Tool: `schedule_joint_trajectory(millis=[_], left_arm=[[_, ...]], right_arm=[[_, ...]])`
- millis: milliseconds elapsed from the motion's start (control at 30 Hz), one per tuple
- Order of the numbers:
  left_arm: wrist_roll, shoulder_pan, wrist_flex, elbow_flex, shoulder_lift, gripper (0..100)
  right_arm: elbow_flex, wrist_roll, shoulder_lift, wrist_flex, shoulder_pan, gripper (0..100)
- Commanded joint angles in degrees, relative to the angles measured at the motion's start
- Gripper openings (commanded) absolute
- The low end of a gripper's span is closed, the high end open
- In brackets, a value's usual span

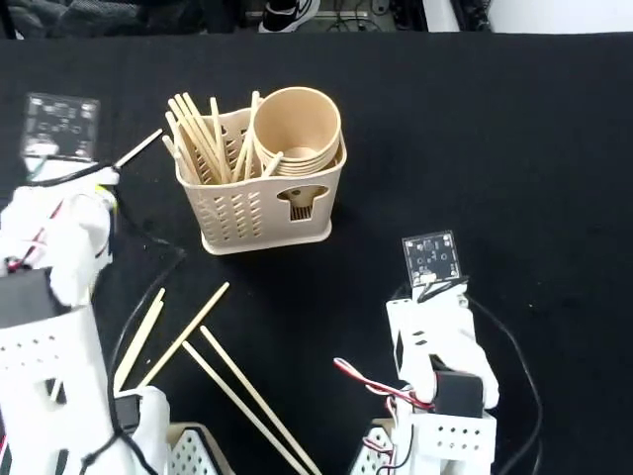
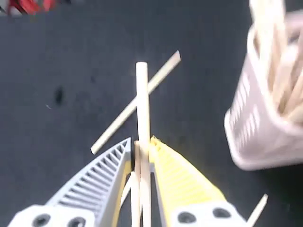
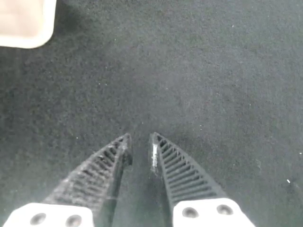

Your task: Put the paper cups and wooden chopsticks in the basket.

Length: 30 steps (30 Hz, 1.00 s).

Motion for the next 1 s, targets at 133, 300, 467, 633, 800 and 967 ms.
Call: schedule_joint_trajectory(millis=[133,300,467,633,800,967], left_arm=[[5.9,9.0,-0.3,-12.6,-3.3,3],[13.8,14.8,-0.8,-20.4,-2.7,3],[19.0,18.4,-0.9,-28.4,-2.7,3],[21.6,20.9,-8.4,-33.3,-2.7,3],[23.3,23.2,-19.9,-32.8,-2.7,3],[23.3,24.4,-24.7,-30.9,-2.6,3]], right_arm=[[-0.7,0.6,-4.4,-1.1,-0.8,8.2],[-0.7,0.6,-4.4,-1.1,-0.7,8.2],[-0.7,0.6,-4.4,-1.1,-0.7,8.2],[-0.7,0.6,-4.4,-1.2,-0.7,8.2],[-0.7,0.6,-4.4,-1.2,-0.4,8.2],[-0.7,0.6,-4.4,-1.2,-0.4,8.2]])
